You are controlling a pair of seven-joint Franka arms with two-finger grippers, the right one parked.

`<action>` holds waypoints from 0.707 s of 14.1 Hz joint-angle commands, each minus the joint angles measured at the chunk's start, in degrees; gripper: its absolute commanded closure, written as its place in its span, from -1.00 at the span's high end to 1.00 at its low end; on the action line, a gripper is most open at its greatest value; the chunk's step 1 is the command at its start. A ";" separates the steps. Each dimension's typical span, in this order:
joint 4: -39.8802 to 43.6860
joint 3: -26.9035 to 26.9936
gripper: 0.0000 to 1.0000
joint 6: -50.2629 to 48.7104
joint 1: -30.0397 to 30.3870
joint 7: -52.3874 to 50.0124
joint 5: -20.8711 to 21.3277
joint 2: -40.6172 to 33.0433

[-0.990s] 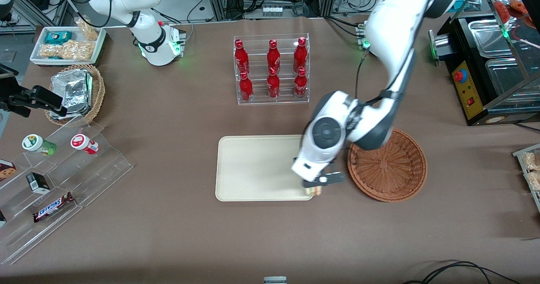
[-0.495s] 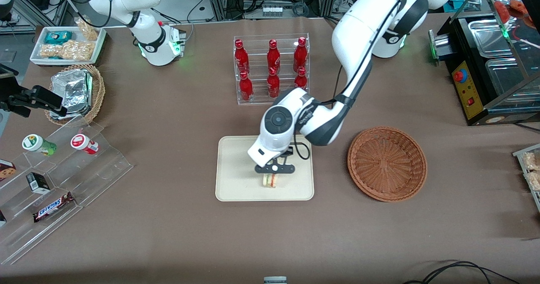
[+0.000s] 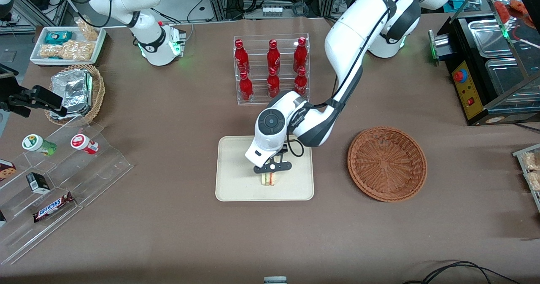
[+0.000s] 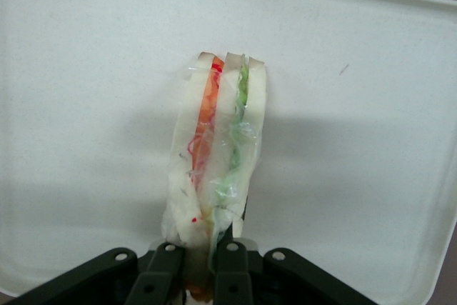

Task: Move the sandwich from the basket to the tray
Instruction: 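Lower the sandwich onto the tray and open the left gripper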

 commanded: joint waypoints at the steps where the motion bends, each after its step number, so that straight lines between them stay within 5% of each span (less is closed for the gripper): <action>1: 2.21 0.69 -0.47 0.84 -0.79 -2.21 0.44 1.21; 2: 2.12 0.69 0.88 0.85 -0.79 -2.99 0.44 1.04; 6: 1.68 0.69 1.00 -1.16 -0.88 -5.37 0.52 -3.07; 10: 1.59 0.69 1.00 -14.68 1.40 -4.58 0.70 -13.61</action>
